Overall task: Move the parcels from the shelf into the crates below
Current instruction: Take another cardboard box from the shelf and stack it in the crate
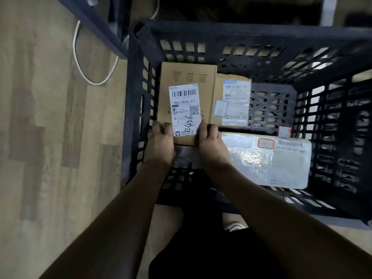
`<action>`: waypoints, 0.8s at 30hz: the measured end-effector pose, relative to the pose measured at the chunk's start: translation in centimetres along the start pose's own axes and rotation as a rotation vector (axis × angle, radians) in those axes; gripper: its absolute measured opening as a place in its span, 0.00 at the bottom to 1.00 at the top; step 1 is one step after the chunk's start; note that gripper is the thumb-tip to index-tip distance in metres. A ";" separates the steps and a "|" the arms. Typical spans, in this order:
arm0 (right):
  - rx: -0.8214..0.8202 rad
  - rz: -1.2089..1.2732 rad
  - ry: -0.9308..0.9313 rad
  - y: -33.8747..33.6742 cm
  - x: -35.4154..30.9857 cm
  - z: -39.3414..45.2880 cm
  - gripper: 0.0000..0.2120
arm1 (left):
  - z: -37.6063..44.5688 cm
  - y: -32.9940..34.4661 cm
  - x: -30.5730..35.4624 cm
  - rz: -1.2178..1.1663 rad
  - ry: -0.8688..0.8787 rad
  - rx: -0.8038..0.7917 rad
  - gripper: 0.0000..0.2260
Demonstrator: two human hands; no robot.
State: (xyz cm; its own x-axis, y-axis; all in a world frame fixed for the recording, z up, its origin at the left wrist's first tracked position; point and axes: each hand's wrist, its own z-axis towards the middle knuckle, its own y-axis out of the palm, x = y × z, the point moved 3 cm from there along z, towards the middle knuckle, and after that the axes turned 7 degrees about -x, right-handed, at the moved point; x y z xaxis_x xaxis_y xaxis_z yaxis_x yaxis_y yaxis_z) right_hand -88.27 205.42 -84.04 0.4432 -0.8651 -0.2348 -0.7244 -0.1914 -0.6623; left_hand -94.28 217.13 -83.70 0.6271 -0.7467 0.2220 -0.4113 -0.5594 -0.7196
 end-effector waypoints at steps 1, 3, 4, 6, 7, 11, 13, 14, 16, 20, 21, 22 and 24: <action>0.069 0.000 -0.009 0.4 -0.2 0.4 0.28 | 0.1 -0.1 0.0 0.018 -0.009 0.004 0.24; 0.129 -0.017 -0.022 1.3 -0.3 1.1 0.25 | 0.1 0.0 0.1 0.057 -0.013 0.015 0.25; 0.150 -0.048 -0.028 1.7 -0.2 1.3 0.23 | -0.1 0.1 0.4 0.094 -0.018 -0.008 0.25; 0.131 -0.092 -0.003 2.1 -0.3 1.6 0.20 | -0.1 0.5 0.9 0.181 -0.041 -0.091 0.26; 0.125 -0.109 0.014 1.8 -0.6 1.8 0.18 | -0.1 0.7 1.0 0.195 -0.051 -0.096 0.26; 0.094 -0.168 0.002 1.5 -0.6 2.3 0.18 | -0.3 1.6 0.9 0.255 0.001 -0.022 0.25; 0.143 -0.207 -0.048 0.6 -0.5 2.2 0.22 | 0.1 1.7 0.3 0.331 0.096 0.117 0.22; 0.158 -0.274 -0.040 0.0 -0.3 2.0 0.23 | 0.4 1.8 0.0 0.386 0.137 0.144 0.19; 0.125 -0.412 -0.088 -0.4 0.2 2.0 0.24 | 1.0 1.7 -0.2 0.470 0.218 0.179 0.16; 0.030 -0.533 -0.131 -2.2 1.4 2.2 0.28 | 1.9 0.9 0.9 0.491 0.249 0.165 0.20; -0.003 -0.562 -0.147 -2.2 1.4 2.6 0.29 | 1.9 0.6 1.0 0.454 0.244 0.144 0.21; -0.049 -0.574 -0.152 -2.3 1.3 2.9 0.30 | 1.9 0.4 1.1 0.405 0.232 0.119 0.22; -0.113 -0.579 -0.143 -2.2 1.2 3.4 0.31 | 2.4 0.5 0.8 0.366 0.207 -0.003 0.23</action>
State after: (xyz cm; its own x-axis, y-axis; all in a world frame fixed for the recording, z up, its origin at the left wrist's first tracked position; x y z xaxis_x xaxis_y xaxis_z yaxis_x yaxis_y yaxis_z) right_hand -84.34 206.33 -85.26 0.8431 -0.5362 0.0421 -0.3927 -0.6672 -0.6329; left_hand -92.39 217.06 -85.46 0.2933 -0.9527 0.0797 -0.5846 -0.2447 -0.7735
